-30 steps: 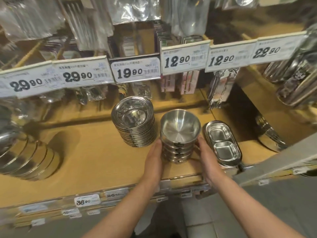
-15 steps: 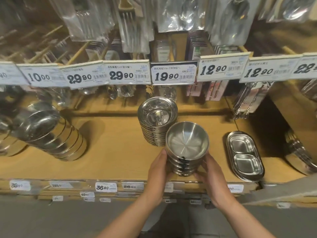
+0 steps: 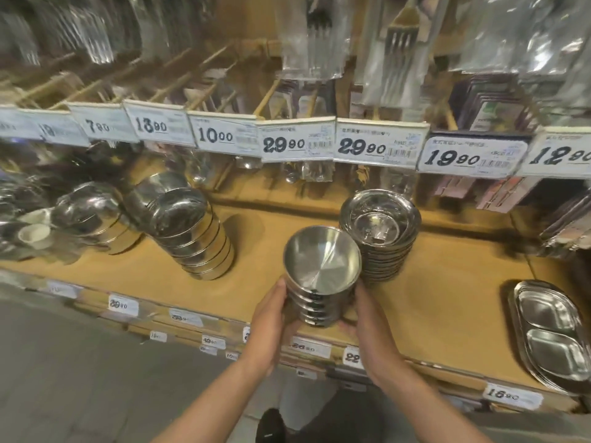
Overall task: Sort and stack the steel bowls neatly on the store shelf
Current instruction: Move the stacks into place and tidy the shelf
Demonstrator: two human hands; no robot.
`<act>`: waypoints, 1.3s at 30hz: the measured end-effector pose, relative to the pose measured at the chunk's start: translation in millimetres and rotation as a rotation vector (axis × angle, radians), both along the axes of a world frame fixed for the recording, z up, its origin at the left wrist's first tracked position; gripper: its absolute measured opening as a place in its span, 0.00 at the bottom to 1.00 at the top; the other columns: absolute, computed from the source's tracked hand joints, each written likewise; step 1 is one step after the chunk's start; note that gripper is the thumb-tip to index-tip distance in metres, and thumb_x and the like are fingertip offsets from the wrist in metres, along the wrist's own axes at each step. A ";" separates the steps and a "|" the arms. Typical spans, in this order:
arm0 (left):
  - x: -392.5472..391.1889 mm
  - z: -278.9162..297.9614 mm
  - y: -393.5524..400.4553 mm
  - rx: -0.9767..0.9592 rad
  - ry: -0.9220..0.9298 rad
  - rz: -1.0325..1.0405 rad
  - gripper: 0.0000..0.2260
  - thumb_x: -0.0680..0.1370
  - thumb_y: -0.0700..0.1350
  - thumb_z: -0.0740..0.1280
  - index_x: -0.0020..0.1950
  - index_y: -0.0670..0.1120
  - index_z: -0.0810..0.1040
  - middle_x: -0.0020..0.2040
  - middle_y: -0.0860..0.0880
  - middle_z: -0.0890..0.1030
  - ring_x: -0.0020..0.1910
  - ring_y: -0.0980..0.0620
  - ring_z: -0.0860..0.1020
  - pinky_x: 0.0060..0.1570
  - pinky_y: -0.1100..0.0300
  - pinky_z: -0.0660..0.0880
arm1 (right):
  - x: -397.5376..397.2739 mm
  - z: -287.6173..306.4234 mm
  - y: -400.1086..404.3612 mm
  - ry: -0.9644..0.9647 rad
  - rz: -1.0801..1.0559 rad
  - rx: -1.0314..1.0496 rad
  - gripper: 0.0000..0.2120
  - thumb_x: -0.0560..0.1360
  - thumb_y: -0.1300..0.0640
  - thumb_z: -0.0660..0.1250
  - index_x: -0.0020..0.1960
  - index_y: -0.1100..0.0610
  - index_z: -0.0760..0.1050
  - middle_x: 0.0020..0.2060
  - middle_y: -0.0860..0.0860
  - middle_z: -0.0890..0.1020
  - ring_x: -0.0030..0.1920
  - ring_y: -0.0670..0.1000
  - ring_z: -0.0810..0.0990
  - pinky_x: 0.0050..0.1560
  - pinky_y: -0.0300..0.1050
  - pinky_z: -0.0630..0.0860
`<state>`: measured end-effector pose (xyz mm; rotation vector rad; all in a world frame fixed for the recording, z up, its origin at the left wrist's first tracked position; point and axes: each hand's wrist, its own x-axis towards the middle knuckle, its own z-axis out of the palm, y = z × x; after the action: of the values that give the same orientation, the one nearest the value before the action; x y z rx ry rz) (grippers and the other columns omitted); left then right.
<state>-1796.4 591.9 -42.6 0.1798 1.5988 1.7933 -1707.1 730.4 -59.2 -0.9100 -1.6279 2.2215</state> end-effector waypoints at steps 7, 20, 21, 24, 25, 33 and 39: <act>-57.3 -4.3 -18.5 0.016 -0.009 0.025 0.15 0.84 0.57 0.57 0.58 0.59 0.83 0.59 0.54 0.85 0.56 0.59 0.83 0.50 0.59 0.82 | -58.6 0.6 -20.0 -0.009 -0.024 -0.063 0.12 0.74 0.31 0.61 0.55 0.26 0.78 0.55 0.28 0.81 0.56 0.31 0.80 0.60 0.49 0.78; -118.9 -30.4 -29.3 0.007 -0.036 0.014 0.17 0.82 0.62 0.60 0.67 0.61 0.78 0.64 0.55 0.82 0.63 0.58 0.79 0.59 0.49 0.80 | -112.0 -10.5 -35.8 -0.043 -0.095 -0.112 0.08 0.74 0.33 0.63 0.50 0.25 0.80 0.49 0.27 0.82 0.50 0.27 0.80 0.44 0.35 0.80; -119.8 -31.6 -29.2 0.009 -0.043 0.013 0.17 0.82 0.62 0.60 0.66 0.61 0.78 0.64 0.56 0.82 0.63 0.58 0.79 0.59 0.50 0.80 | -113.1 -10.5 -35.4 -0.037 -0.100 -0.111 0.08 0.77 0.36 0.63 0.49 0.25 0.80 0.48 0.26 0.82 0.50 0.27 0.80 0.41 0.33 0.80; -118.0 -27.3 -28.1 -0.002 -0.043 0.019 0.16 0.82 0.62 0.59 0.66 0.63 0.79 0.64 0.58 0.82 0.62 0.59 0.79 0.55 0.54 0.81 | -109.0 -11.5 -32.2 -0.023 -0.085 -0.115 0.10 0.81 0.41 0.62 0.57 0.30 0.80 0.57 0.31 0.82 0.56 0.32 0.80 0.45 0.36 0.82; -116.5 -25.0 -28.1 -0.007 -0.039 0.031 0.16 0.82 0.62 0.58 0.66 0.63 0.78 0.64 0.58 0.81 0.63 0.60 0.79 0.55 0.54 0.80 | -105.5 -10.1 -30.3 -0.026 -0.075 -0.123 0.13 0.81 0.40 0.62 0.64 0.33 0.77 0.64 0.35 0.79 0.61 0.36 0.79 0.51 0.40 0.83; -34.9 -25.3 -41.9 -0.205 -0.026 0.316 0.13 0.84 0.52 0.61 0.61 0.47 0.80 0.48 0.55 0.85 0.51 0.52 0.82 0.57 0.47 0.78 | -16.0 -10.5 7.1 -0.089 -0.087 -0.102 0.18 0.79 0.41 0.65 0.69 0.39 0.74 0.64 0.43 0.77 0.64 0.44 0.77 0.53 0.42 0.80; 38.2 -18.1 6.4 -0.256 -0.003 0.162 0.11 0.84 0.48 0.60 0.59 0.46 0.80 0.52 0.44 0.84 0.50 0.46 0.82 0.52 0.49 0.81 | 59.2 -10.8 58.4 -0.185 -0.214 -0.023 0.14 0.84 0.56 0.59 0.66 0.50 0.78 0.51 0.53 0.82 0.48 0.47 0.84 0.42 0.36 0.81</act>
<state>-1758.2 598.3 -60.7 -0.0737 1.8677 1.6846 -1647.9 788.8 -70.0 -1.2654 -1.4997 2.0671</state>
